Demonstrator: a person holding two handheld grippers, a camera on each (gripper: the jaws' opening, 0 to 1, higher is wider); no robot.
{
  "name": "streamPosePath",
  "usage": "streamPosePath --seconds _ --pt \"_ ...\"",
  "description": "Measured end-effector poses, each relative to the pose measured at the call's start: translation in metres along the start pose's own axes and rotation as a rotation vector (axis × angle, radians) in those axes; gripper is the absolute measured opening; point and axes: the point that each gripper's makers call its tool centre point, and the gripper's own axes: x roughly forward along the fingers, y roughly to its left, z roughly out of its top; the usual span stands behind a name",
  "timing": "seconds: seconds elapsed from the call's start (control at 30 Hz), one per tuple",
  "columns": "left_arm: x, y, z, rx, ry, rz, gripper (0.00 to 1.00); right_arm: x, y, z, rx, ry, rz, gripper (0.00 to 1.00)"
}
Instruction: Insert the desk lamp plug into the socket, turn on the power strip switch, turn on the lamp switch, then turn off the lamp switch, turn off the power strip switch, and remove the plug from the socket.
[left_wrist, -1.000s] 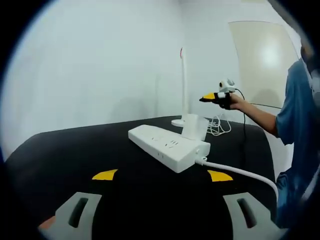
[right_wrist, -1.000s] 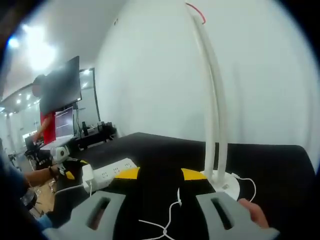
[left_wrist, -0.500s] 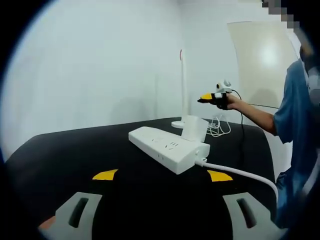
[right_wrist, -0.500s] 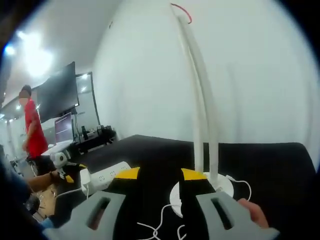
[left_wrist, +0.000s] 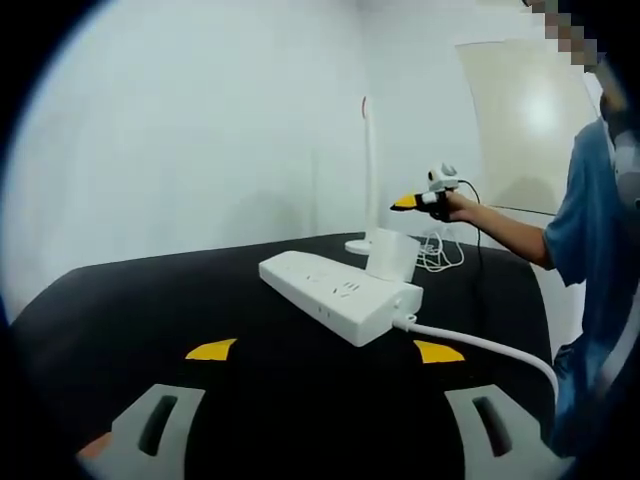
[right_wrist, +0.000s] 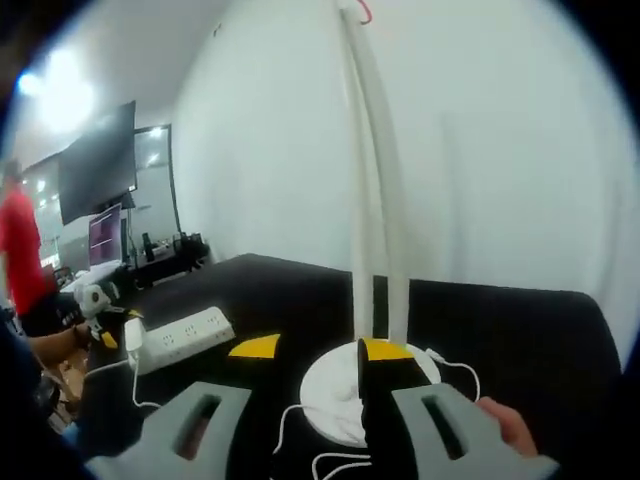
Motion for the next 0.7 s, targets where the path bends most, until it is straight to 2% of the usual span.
streamPosePath --seconds 0.3,0.37,0.7 --pt "0.000 0.001 -0.001 -0.004 0.003 0.010 0.63 0.019 -0.020 -0.003 -0.005 0.023 -0.010 0.28" --pt "0.000 0.002 -0.002 -0.004 0.008 0.012 0.63 0.017 -0.022 -0.008 -0.010 0.026 -0.017 0.26" --pt "0.002 0.004 -0.003 -0.003 0.013 0.011 0.63 0.022 -0.029 -0.012 -0.013 0.027 -0.018 0.24"
